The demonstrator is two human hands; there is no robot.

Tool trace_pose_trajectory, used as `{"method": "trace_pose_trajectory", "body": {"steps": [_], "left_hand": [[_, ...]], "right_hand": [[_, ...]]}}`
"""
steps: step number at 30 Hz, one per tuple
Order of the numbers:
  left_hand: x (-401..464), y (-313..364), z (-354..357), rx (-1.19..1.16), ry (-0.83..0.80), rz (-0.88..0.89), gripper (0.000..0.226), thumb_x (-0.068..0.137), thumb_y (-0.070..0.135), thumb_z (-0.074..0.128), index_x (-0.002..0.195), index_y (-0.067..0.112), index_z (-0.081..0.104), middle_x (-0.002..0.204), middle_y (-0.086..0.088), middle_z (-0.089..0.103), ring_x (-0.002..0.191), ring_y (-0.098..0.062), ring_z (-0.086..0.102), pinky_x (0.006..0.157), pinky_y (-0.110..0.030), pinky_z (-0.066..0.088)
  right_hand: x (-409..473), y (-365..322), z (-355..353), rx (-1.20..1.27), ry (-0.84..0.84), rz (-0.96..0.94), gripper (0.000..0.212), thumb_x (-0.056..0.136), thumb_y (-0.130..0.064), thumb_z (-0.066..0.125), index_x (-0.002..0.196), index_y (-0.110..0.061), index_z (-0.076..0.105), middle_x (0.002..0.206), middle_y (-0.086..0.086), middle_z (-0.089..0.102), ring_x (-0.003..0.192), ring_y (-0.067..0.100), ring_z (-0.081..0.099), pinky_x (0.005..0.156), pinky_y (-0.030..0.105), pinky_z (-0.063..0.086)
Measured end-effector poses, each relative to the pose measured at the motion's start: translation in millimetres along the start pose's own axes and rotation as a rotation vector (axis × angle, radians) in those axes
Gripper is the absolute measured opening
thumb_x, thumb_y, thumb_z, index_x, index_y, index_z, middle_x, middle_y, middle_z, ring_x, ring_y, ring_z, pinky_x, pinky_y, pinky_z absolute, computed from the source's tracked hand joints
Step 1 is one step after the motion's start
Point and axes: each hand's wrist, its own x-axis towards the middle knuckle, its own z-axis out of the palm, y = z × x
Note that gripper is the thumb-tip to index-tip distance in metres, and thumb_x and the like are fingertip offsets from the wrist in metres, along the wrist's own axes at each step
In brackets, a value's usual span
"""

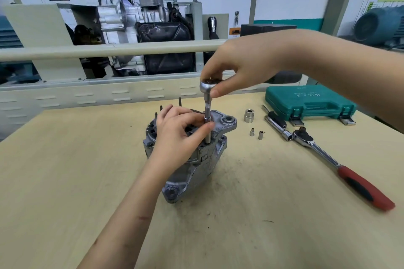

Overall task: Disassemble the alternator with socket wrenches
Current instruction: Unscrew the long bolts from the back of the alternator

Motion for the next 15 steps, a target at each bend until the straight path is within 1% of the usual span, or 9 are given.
{"method": "trace_pose_trajectory", "body": {"steps": [2, 4, 5, 6, 8, 9, 11, 12, 15], "left_hand": [[1, 3, 0, 0.006, -0.004, -0.001, 0.012, 0.073, 0.038, 0.068, 0.070, 0.040, 0.056, 0.079, 0.027, 0.049, 0.094, 0.025, 0.037, 0.100, -0.017, 0.012], [1, 5, -1, -0.003, -0.016, -0.025, 0.008, 0.067, 0.049, 0.060, 0.068, 0.041, 0.056, 0.080, 0.025, 0.051, 0.094, 0.020, 0.040, 0.100, -0.015, 0.011], [1, 5, -2, -0.006, -0.020, -0.039, 0.009, 0.066, 0.050, 0.059, 0.067, 0.042, 0.056, 0.081, 0.024, 0.051, 0.094, 0.017, 0.040, 0.101, -0.015, 0.011], [1, 5, -1, -0.009, -0.020, -0.052, 0.009, 0.066, 0.050, 0.061, 0.065, 0.042, 0.056, 0.081, 0.023, 0.052, 0.095, 0.016, 0.040, 0.102, -0.015, 0.011], [1, 5, -1, -0.018, -0.017, -0.066, 0.010, 0.065, 0.050, 0.062, 0.063, 0.043, 0.056, 0.079, 0.023, 0.052, 0.094, 0.018, 0.039, 0.100, -0.014, 0.012], [1, 5, -1, -0.020, -0.010, -0.068, 0.010, 0.065, 0.050, 0.062, 0.063, 0.043, 0.056, 0.078, 0.023, 0.052, 0.093, 0.020, 0.038, 0.098, -0.013, 0.013], [-1, 4, 0, -0.015, 0.007, -0.057, 0.015, 0.068, 0.043, 0.068, 0.063, 0.042, 0.055, 0.076, 0.024, 0.050, 0.092, 0.025, 0.034, 0.093, -0.015, 0.016], [-1, 4, 0, -0.007, 0.013, -0.049, 0.018, 0.070, 0.038, 0.071, 0.063, 0.042, 0.055, 0.075, 0.026, 0.049, 0.092, 0.028, 0.032, 0.090, -0.016, 0.017], [-1, 2, 0, 0.013, 0.016, -0.014, 0.016, 0.075, 0.031, 0.072, 0.068, 0.036, 0.058, 0.074, 0.030, 0.048, 0.091, 0.030, 0.032, 0.088, -0.017, 0.017]], "right_hand": [[-1, -2, 0, -0.020, 0.028, 0.049, 0.051, 0.074, -0.055, 0.044, 0.087, -0.010, 0.063, 0.073, -0.003, 0.064, 0.066, 0.016, 0.054, 0.063, 0.031, 0.042], [-1, -4, 4, -0.063, 0.066, 0.091, 0.052, 0.076, -0.057, 0.044, 0.069, -0.008, 0.059, 0.057, -0.001, 0.056, 0.052, 0.013, 0.044, 0.051, 0.028, 0.034], [0, -6, 7, -0.088, 0.083, 0.116, 0.052, 0.079, -0.057, 0.044, 0.061, -0.010, 0.056, 0.050, -0.003, 0.053, 0.045, 0.010, 0.041, 0.048, 0.026, 0.031], [0, -7, 9, -0.101, 0.095, 0.140, 0.054, 0.081, -0.058, 0.043, 0.056, -0.012, 0.054, 0.044, -0.005, 0.052, 0.040, 0.009, 0.043, 0.046, 0.025, 0.029], [2, -9, 11, -0.082, 0.102, 0.160, 0.056, 0.083, -0.059, 0.042, 0.052, -0.013, 0.053, 0.039, -0.006, 0.052, 0.037, 0.000, 0.047, 0.044, 0.022, 0.030], [3, -9, 10, -0.073, 0.102, 0.150, 0.055, 0.083, -0.058, 0.044, 0.053, -0.013, 0.053, 0.039, -0.006, 0.052, 0.038, -0.002, 0.046, 0.044, 0.021, 0.031], [4, -8, 6, -0.076, 0.087, 0.107, 0.052, 0.082, -0.056, 0.046, 0.056, -0.011, 0.052, 0.043, -0.007, 0.050, 0.041, 0.007, 0.043, 0.044, 0.020, 0.032], [3, -7, 4, -0.082, 0.068, 0.083, 0.050, 0.082, -0.055, 0.047, 0.058, -0.011, 0.052, 0.048, -0.007, 0.051, 0.044, 0.008, 0.042, 0.046, 0.022, 0.034], [0, -3, 0, -0.061, -0.003, 0.024, 0.043, 0.081, -0.052, 0.045, 0.074, -0.012, 0.059, 0.067, -0.009, 0.065, 0.063, 0.012, 0.055, 0.060, 0.028, 0.042]]}}
